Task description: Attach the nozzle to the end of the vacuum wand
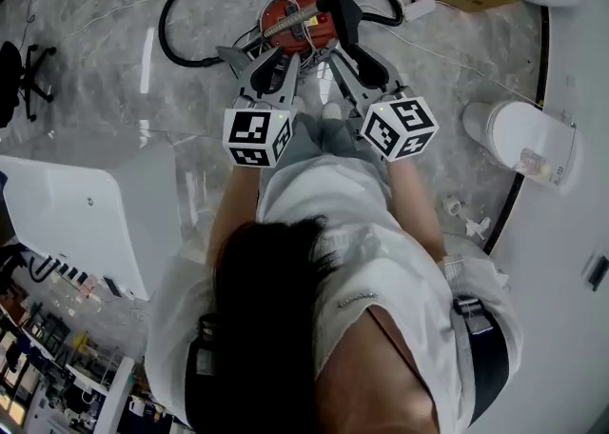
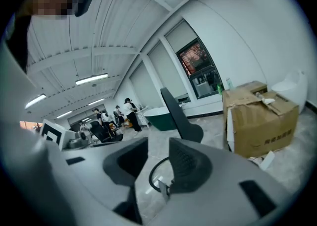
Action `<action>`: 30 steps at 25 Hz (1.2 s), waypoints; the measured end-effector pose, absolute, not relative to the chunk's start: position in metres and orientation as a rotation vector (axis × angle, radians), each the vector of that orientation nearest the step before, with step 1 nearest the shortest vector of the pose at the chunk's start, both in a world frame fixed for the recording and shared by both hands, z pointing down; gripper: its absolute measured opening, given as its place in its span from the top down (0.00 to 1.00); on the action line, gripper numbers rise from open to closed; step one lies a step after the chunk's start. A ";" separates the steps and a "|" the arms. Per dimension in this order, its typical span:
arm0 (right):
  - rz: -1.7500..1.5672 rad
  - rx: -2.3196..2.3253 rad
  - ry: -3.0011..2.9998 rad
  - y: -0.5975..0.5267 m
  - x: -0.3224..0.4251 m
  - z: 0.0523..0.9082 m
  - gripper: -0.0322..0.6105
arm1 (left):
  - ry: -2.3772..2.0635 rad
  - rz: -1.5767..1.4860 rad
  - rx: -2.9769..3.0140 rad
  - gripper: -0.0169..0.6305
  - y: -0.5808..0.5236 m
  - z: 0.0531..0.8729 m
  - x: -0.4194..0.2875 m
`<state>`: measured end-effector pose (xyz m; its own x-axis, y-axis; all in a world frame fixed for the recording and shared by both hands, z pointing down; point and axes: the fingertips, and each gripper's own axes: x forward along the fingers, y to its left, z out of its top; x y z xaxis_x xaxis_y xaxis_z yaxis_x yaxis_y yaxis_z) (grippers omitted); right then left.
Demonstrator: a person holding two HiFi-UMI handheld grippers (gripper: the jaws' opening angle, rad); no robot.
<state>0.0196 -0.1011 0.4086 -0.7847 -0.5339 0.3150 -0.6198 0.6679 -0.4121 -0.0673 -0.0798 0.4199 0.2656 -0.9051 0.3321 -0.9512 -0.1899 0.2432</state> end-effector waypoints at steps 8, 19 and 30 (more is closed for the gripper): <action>0.692 0.945 -2.704 -0.098 0.026 0.405 0.92 | -1.812 0.132 2.085 0.87 -0.074 0.401 -0.055; 0.501 0.976 -2.600 -0.093 0.021 0.414 0.93 | -1.900 0.212 1.986 0.97 -0.060 0.404 -0.047; 0.502 0.967 -2.598 -0.086 0.010 0.412 0.93 | -1.862 0.136 1.970 0.97 -0.058 0.404 -0.044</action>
<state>0.0096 -0.0862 0.4121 -0.7186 -0.5596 0.4129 -0.6731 0.7089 -0.2107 -0.0436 -0.0582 0.4044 0.0964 -0.9303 0.3539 -0.9718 -0.0111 0.2356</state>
